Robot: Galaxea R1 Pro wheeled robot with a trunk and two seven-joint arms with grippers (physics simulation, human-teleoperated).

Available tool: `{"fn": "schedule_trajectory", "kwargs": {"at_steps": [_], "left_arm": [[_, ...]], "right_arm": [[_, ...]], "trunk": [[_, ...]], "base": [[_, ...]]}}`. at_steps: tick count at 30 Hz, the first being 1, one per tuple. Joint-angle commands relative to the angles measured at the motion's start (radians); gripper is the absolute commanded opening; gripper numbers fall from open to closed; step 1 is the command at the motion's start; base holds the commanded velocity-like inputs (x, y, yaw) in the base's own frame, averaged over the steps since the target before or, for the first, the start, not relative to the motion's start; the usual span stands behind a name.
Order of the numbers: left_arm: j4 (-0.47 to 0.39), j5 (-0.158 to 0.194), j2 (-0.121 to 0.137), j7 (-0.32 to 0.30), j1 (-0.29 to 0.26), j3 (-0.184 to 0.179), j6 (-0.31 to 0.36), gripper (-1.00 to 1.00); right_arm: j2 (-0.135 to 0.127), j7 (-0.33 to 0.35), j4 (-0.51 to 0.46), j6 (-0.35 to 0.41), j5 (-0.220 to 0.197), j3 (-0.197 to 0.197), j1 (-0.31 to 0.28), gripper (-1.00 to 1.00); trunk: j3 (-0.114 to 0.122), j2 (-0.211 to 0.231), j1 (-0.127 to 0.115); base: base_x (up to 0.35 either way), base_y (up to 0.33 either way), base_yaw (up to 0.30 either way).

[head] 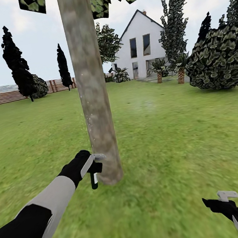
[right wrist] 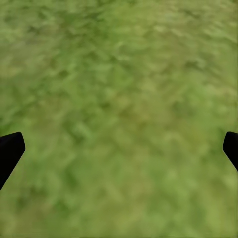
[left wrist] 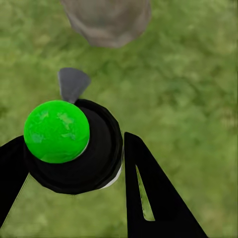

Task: In the garden, pick up the pesticide atomizer on the floor and spray pesticide onto both trees until each tree trunk is fully covered.

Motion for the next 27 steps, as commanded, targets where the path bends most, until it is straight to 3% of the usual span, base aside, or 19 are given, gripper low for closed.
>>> {"fn": "schedule_trajectory", "kwargs": {"at_steps": [1,9,12,17,27], "left_arm": [[0.013,0.000,0.000,0.000,0.000,0.000,-0.002,-1.00],[0.125,0.001,-0.004,-0.005,0.000,-0.003,-0.002,-1.00],[0.129,0.004,-0.004,-0.013,0.000,0.001,0.001,-1.00],[0.125,0.004,-0.004,-0.080,-0.003,0.005,0.008,-1.00],[0.115,-0.001,-0.009,-0.089,-0.003,-0.003,0.011,-1.00]], "right_arm": [[0.000,0.000,0.000,0.000,0.000,0.000,0.000,1.00],[0.000,0.000,0.000,0.000,0.000,0.001,0.000,1.00],[0.001,0.000,0.000,0.000,0.000,0.001,0.000,1.00],[0.001,0.000,0.000,0.000,0.000,0.001,-0.001,1.00],[-0.001,0.000,0.000,0.000,0.000,0.000,-0.001,1.00]], "trunk": [[0.000,0.000,0.000],[0.000,0.000,0.000],[0.000,0.000,0.000],[0.000,0.000,0.000],[0.000,0.000,0.000]], "base": [[0.097,0.024,0.000],[0.017,0.004,0.000],[0.000,0.000,0.000],[0.000,0.000,0.000],[0.115,-0.050,0.000]]}}
